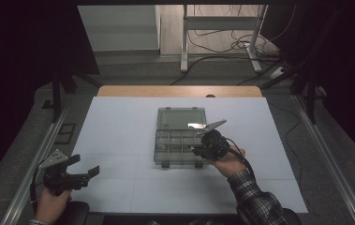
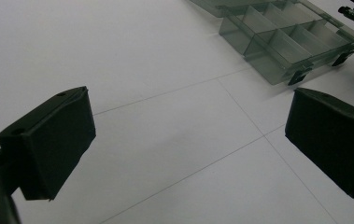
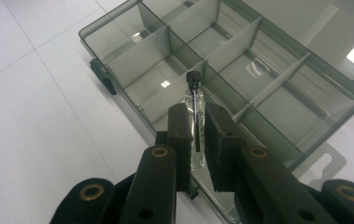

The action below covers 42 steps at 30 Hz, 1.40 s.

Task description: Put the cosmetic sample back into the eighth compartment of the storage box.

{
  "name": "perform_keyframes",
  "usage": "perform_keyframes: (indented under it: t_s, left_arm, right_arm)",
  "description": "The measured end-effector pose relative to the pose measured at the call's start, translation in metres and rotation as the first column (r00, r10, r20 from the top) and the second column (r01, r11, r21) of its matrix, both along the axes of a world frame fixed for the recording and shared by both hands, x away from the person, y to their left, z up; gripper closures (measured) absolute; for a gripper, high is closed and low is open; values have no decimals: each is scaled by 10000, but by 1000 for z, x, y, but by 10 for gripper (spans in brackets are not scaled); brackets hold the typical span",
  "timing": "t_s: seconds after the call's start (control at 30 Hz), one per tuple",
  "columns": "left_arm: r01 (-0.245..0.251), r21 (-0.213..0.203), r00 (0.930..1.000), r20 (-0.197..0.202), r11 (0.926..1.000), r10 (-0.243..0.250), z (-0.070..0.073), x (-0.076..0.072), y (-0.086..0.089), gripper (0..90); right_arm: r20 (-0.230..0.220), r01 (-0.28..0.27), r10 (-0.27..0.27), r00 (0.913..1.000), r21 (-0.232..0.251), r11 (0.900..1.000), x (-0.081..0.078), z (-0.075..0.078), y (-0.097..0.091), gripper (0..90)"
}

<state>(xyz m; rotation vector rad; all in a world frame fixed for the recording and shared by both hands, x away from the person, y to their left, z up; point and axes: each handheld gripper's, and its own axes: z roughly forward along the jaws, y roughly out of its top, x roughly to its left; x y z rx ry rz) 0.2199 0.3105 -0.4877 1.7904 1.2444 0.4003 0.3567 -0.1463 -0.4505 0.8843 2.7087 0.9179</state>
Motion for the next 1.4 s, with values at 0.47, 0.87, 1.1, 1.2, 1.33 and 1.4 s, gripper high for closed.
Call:
perform_keyframes:
  t_s: [0.47, 0.87, 1.1, 1.2, 1.33, 1.4]
  left_arm:
    - [15, -7, 10000, -14, 10000, -15, 0, 0, 0, 22]
    - [19, -33, 10000, -23, 10000, -19, 0, 0, 0, 22]
    - [22, -10, 10000, -37, 10000, -22, 0, 0, 0, 23]
    - [24, -9, 10000, -42, 10000, -24, 0, 0, 0, 23]
    - [26, -12, 10000, -48, 10000, -26, 0, 1, 0, 23]
    - [27, -10, 10000, -53, 10000, -27, 0, 1, 0, 23]
  right_arm:
    - [8, 514, -514, 9987, -196, 9985, 7, -3, -12, 809]
    - [-10, 838, -839, 9965, -431, 9956, 13, -11, -21, 808]
    - [-100, 999, -1008, 9949, -659, 9928, 15, -17, -21, 808]
    - [-159, 1006, -1021, 9947, -743, 9921, 15, -20, -19, 807]
    - [-29, 1010, -1017, 9948, -892, 9909, 15, -23, -18, 797]
    - [107, 1033, -1027, 9947, -891, 9907, 15, -23, -18, 754]
